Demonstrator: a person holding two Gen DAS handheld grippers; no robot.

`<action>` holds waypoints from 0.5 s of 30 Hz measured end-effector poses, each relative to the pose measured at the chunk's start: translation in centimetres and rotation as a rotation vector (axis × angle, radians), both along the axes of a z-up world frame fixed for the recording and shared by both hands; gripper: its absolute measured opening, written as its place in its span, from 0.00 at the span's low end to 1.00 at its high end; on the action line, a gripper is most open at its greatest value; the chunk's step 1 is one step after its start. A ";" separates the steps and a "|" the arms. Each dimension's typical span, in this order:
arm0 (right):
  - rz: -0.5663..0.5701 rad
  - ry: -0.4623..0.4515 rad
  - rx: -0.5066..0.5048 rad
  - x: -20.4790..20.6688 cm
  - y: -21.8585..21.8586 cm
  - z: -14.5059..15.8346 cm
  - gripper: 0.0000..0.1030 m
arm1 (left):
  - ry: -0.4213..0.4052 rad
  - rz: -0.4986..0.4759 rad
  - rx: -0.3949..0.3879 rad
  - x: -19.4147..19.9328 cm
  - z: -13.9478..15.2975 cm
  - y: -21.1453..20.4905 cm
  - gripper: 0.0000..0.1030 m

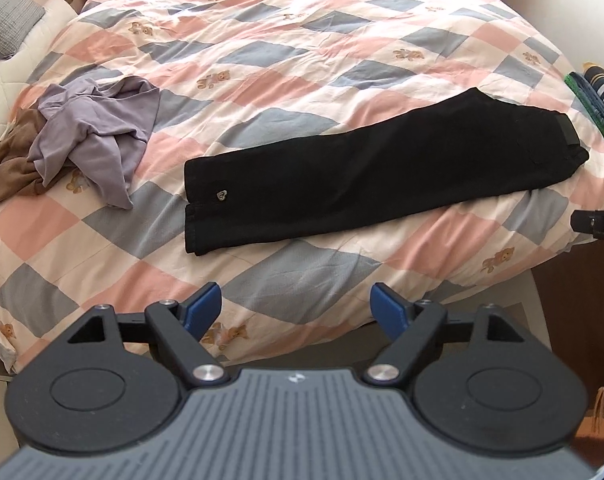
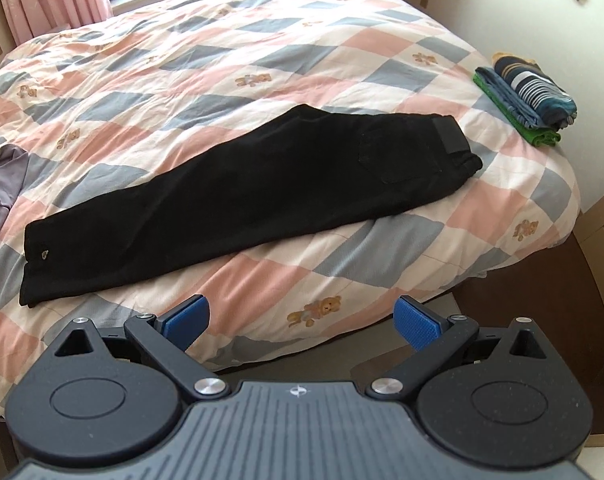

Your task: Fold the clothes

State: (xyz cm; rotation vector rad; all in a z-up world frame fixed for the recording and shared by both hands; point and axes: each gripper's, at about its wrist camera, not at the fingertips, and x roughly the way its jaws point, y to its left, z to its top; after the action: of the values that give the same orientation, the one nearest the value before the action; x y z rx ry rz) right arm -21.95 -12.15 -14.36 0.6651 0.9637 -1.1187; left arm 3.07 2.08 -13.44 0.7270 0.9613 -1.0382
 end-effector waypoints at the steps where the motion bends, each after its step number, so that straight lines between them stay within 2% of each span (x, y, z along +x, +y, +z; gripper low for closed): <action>1: 0.006 -0.002 -0.001 0.0 -0.2 0.0 0.98 | 0.001 0.002 0.005 -0.1 -0.1 -0.3 0.77; 7: 0.014 -0.004 0.017 -0.2 -2.1 -0.3 0.98 | -0.003 0.002 0.020 -0.6 -0.2 -2.3 0.78; 15: 0.036 -0.014 0.027 -0.1 -5.7 -0.7 0.98 | -0.011 0.049 0.021 -0.5 -0.6 -5.1 0.79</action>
State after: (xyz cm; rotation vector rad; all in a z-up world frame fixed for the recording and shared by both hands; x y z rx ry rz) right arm -22.01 -17.84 -15.07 0.6741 0.9767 -1.0698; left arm 2.59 -3.03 -14.04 0.7221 0.9774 -0.9818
